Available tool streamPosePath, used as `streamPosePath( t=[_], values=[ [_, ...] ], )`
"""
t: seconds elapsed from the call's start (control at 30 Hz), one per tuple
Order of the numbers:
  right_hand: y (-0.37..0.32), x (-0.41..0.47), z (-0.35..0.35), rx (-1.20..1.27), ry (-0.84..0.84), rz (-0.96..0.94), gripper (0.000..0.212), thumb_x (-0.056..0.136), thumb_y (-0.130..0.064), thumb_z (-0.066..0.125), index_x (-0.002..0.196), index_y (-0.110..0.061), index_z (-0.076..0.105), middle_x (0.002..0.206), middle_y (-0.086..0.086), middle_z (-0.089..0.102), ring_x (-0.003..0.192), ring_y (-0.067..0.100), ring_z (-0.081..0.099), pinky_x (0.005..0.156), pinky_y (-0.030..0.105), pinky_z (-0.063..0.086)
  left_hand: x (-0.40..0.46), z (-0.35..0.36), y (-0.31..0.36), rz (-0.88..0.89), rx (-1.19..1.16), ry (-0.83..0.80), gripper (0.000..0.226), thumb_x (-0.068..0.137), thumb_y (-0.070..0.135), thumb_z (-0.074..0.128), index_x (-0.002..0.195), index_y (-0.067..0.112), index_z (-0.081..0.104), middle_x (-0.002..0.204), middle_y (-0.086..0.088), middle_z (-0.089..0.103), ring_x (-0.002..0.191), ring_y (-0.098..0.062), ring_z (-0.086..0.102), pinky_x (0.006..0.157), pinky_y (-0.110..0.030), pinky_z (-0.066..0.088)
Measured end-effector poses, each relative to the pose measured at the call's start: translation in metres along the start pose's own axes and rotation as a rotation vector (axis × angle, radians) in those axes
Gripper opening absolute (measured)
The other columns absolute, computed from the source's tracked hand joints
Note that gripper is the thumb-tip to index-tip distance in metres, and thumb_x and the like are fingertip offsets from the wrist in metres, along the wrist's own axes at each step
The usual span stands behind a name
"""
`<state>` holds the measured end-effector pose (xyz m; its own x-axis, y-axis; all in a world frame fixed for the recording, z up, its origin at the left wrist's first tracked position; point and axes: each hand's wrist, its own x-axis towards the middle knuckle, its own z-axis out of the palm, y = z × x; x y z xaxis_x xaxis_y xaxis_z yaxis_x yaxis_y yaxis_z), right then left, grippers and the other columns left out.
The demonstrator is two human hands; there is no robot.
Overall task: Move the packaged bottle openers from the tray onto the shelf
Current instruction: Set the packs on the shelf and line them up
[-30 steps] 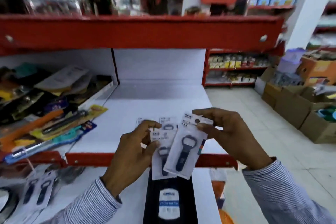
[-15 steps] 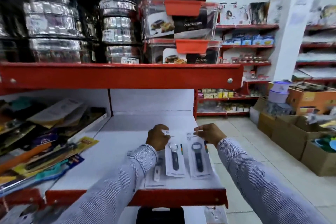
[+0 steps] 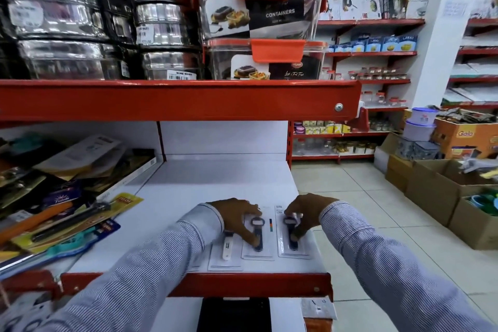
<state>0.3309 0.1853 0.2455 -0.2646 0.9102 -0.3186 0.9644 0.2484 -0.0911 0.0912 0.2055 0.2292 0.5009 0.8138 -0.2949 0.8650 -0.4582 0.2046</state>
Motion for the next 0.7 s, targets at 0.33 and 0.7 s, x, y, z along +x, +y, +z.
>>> streamPosePath(
  t=[0.33, 0.7],
  values=[
    [-0.015, -0.026, 0.016, 0.137, 0.017, -0.067, 0.079, 0.068, -0.043, 0.084, 0.138, -0.026, 0.053, 0.145, -0.003, 0.053, 0.134, 0.020, 0.047, 0.110, 0.033, 0.035, -0.030, 0.015, -0.003, 0.045, -0.099, 0.036, 0.097, 0.064, 0.062, 0.085, 0.148, 0.036, 0.045, 0.162, 0.011, 0.036, 0.148, -0.012, 0.034, 0.117, -0.026, 0.024],
    [-0.037, -0.044, 0.017, 0.039, -0.011, -0.050, 0.080, 0.073, -0.042, 0.081, 0.142, -0.022, 0.047, 0.149, 0.001, 0.048, 0.137, 0.023, 0.044, 0.115, 0.040, 0.036, -0.047, 0.020, 0.005, 0.037, -0.104, 0.041, 0.096, 0.066, 0.064, 0.082, 0.149, 0.035, 0.042, 0.162, 0.008, 0.036, 0.148, -0.017, 0.034, 0.119, -0.034, 0.027]
  ],
)
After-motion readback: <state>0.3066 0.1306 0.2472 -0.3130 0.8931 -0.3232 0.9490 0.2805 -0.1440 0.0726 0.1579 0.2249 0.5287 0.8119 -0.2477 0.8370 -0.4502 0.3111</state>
